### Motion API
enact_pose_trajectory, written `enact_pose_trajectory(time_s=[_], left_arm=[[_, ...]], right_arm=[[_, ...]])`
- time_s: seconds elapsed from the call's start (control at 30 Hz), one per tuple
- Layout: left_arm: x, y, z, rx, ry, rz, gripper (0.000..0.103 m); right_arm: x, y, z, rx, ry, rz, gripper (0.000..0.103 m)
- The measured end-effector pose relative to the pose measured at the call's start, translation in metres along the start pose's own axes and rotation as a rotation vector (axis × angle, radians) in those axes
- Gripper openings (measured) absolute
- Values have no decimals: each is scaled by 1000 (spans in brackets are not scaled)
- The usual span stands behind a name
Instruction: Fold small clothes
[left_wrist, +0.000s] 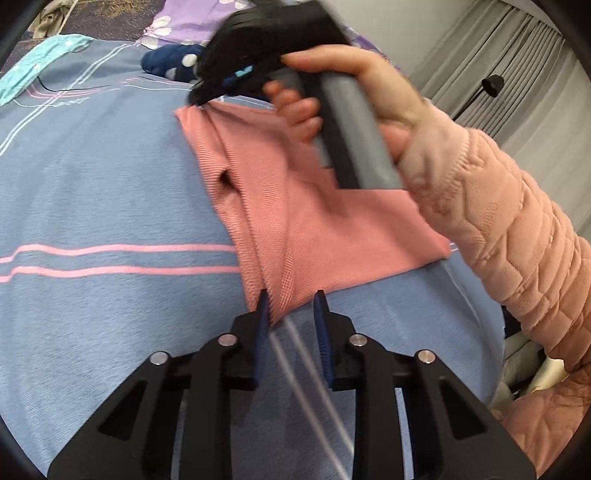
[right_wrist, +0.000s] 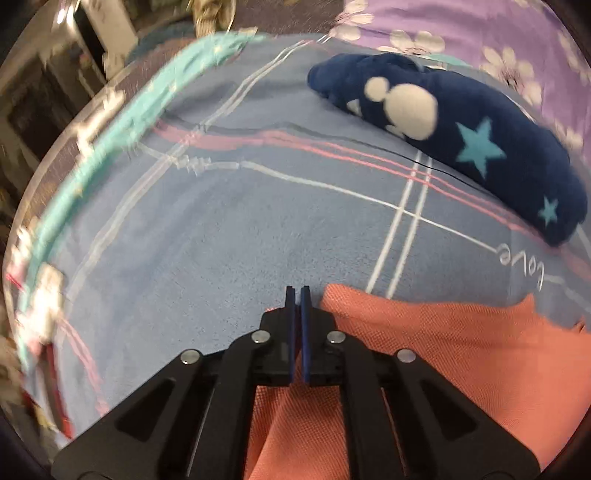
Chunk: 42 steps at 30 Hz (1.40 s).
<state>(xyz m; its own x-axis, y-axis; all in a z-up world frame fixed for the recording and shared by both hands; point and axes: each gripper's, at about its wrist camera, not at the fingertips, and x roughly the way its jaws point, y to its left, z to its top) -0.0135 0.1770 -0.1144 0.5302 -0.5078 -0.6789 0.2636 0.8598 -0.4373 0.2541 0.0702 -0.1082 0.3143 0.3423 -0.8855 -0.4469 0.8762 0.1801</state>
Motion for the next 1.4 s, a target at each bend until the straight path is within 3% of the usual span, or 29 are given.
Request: enact_pose_trajectory(time_s=[0.07, 0.1, 0.23, 0.3, 0.37, 0.47, 0.6, 0.73, 0.8, 0.9, 0.93, 1.0, 1.07, 1.17, 1.2, 1.3, 1.4], left_arm=[[-3, 5, -1, -10, 6, 26, 25], [-4, 7, -1, -11, 11, 42, 25], [-14, 12, -4, -25, -9, 53, 29], [-23, 19, -1, -44, -48, 53, 39], [-29, 31, 10, -92, -83, 57, 42], [-31, 50, 32, -142, -120, 4, 51], [-2, 71, 74, -196, -79, -67, 59], [43, 80, 105, -224, 3, -126, 60], [60, 83, 118, -231, -6, -150, 60], [72, 89, 132, -264, -32, -187, 54], [76, 91, 136, -275, -36, -189, 49], [86, 97, 143, -297, -41, -180, 27], [94, 103, 149, -324, -40, -207, 19], [100, 100, 158, -327, -28, -206, 15], [101, 96, 161, -314, -24, -192, 14], [95, 86, 167, -273, -26, -162, 13], [85, 77, 174, -263, -50, -170, 12]], right_arm=[[-26, -10, -4, 41, -71, 40, 11], [-39, -14, -6, 41, -99, 45, 18], [-87, -24, -38, -65, -147, 24, 31], [-100, -25, -66, -137, -146, 12, 35], [-113, -20, -102, -219, -137, -6, 37], [-125, -4, -157, -348, -130, -12, 49], [-126, 39, -226, -593, -121, -59, 56], [-113, 71, -258, -742, -125, -137, 60], [-100, 78, -262, -771, -130, -206, 61], [-89, 85, -250, -750, -173, -298, 61], [-86, 86, -246, -745, -183, -325, 61], [-77, 90, -239, -730, -201, -362, 60], [-68, 94, -233, -712, -232, -387, 58], [-57, 98, -222, -694, -253, -420, 34], [-54, 98, -220, -680, -252, -446, 15], [-58, 87, -209, -612, -257, -433, 11], [-83, 77, -204, -541, -326, -398, 11]])
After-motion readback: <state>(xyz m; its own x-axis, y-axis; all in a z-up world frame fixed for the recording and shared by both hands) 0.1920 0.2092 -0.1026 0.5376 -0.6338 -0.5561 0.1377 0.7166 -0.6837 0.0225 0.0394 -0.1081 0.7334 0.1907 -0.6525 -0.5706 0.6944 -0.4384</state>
